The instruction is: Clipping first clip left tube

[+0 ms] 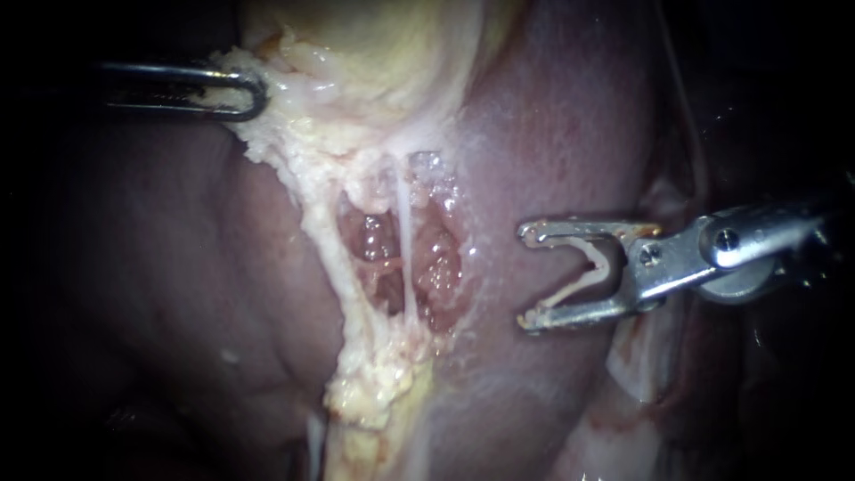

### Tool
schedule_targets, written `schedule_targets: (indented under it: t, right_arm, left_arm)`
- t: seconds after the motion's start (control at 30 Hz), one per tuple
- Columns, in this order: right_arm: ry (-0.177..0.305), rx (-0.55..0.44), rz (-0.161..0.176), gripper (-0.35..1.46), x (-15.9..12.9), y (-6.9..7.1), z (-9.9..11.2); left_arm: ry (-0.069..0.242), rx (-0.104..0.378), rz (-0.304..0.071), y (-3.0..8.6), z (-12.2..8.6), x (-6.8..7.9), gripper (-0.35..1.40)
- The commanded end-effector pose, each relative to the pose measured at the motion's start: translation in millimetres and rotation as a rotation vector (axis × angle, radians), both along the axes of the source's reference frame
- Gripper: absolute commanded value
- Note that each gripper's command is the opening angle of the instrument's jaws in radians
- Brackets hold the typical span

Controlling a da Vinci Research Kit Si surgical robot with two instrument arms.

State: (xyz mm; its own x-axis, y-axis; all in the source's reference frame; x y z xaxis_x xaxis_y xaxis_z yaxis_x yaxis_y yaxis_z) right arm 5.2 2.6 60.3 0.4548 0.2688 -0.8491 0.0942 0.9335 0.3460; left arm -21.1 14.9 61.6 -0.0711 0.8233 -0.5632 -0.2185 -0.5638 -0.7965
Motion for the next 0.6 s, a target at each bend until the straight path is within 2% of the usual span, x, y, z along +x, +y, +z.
schedule_targets:
  t: [0.03,0.2,0.33,0.43,0.47,0.6]
  right_arm:
    - [0.000,0.004,-0.007,0.50,0.5,-0.2,0.1]
    - [0.004,0.056,0.013,0.50,3.1,-0.9,0.4]
    - [0.005,0.090,0.014,0.50,5.5,-1.8,1.4]
    - [0.018,0.123,-0.005,0.50,7.2,-2.6,2.3]
    - [0.031,0.140,-0.026,0.50,7.9,-2.8,2.6]
    - [0.051,0.170,-0.030,0.50,10.0,-3.4,3.4]
  left_arm:
    - [0.001,-0.001,0.000,0.0,0.1,-0.1,-0.35]
    - [0.001,-0.001,0.000,0.0,0.1,-0.1,-0.35]
    - [0.001,-0.001,-0.001,0.0,0.1,-0.1,-0.35]
    - [0.001,-0.001,-0.001,0.0,0.1,-0.2,-0.35]
    - [0.001,-0.001,-0.001,-0.1,0.1,-0.2,-0.35]
    - [0.002,-0.002,-0.001,-0.1,0.1,-0.2,-0.35]
